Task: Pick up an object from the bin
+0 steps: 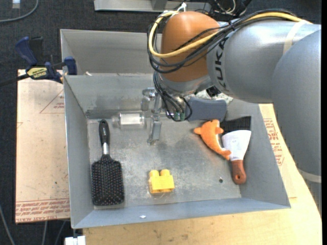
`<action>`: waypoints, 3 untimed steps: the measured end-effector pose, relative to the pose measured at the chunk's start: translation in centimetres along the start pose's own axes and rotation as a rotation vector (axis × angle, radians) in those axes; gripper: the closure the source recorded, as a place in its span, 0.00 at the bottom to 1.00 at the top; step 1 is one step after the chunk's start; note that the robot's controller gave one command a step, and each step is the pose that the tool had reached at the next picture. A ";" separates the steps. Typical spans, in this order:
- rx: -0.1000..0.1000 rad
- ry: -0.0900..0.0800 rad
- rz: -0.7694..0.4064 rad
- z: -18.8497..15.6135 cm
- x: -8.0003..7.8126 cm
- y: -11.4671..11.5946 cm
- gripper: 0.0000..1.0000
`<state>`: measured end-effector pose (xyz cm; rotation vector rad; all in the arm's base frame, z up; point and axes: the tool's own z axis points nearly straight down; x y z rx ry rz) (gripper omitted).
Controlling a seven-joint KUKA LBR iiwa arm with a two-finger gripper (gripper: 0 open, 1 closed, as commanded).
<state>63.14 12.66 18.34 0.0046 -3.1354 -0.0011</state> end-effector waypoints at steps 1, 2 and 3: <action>-0.001 -0.008 0.002 -0.5 -0.2 0.0 0.00; -0.001 -0.014 -0.046 2.3 0.8 0.7 0.00; -0.002 -0.008 -0.071 6.2 6.2 -0.2 0.00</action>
Offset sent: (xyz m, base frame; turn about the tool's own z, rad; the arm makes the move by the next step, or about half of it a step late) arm -0.0424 0.0298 -0.1106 -0.1861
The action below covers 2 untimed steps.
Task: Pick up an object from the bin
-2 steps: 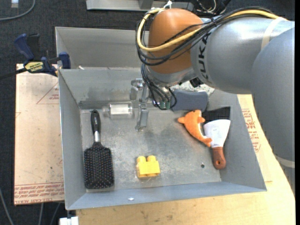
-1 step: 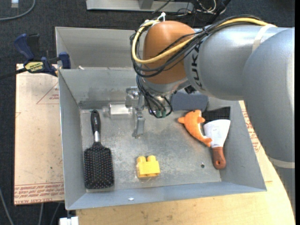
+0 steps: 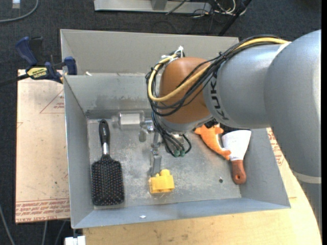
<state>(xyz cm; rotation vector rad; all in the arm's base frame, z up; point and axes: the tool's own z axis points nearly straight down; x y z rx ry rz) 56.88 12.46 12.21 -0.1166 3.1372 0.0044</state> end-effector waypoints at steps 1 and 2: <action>0.001 0.000 0.067 1.8 4.4 -0.3 0.00; 0.000 0.001 0.066 2.6 5.4 -2.0 0.00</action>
Offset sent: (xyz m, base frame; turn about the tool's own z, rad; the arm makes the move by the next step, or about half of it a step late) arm -0.0411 -0.0646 -0.0384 -0.3170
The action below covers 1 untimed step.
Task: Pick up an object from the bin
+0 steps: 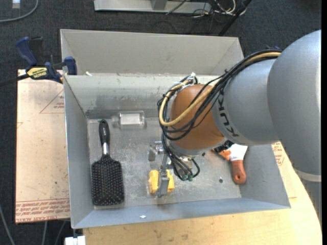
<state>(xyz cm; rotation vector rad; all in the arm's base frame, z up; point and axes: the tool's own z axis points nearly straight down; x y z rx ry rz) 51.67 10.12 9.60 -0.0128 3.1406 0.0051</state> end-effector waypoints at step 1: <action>-0.002 -0.005 -0.186 2.4 0.3 -4.0 1.00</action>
Offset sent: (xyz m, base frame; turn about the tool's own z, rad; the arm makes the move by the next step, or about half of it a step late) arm 0.0000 0.0000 0.0000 0.0000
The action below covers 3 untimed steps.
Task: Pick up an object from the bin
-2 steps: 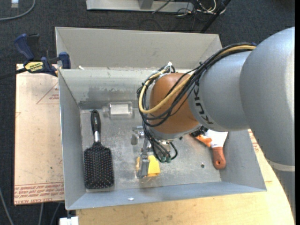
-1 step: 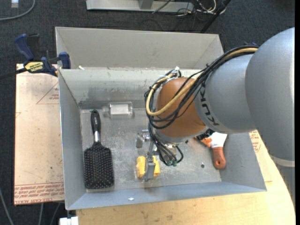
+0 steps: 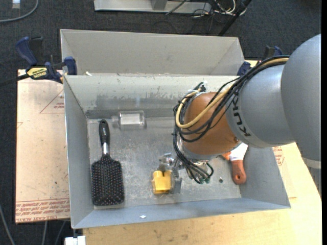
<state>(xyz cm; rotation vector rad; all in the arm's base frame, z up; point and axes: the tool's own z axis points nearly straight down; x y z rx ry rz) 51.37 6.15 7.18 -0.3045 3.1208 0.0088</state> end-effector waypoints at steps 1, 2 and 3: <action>0.000 0.000 0.001 0.0 0.0 0.0 1.00; 0.000 0.010 -0.004 -3.1 -0.2 0.6 1.00; -0.001 -0.003 0.009 -14.6 -0.7 1.3 1.00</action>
Offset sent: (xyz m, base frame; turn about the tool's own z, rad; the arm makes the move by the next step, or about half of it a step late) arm 0.0089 0.0173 0.0784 -0.0099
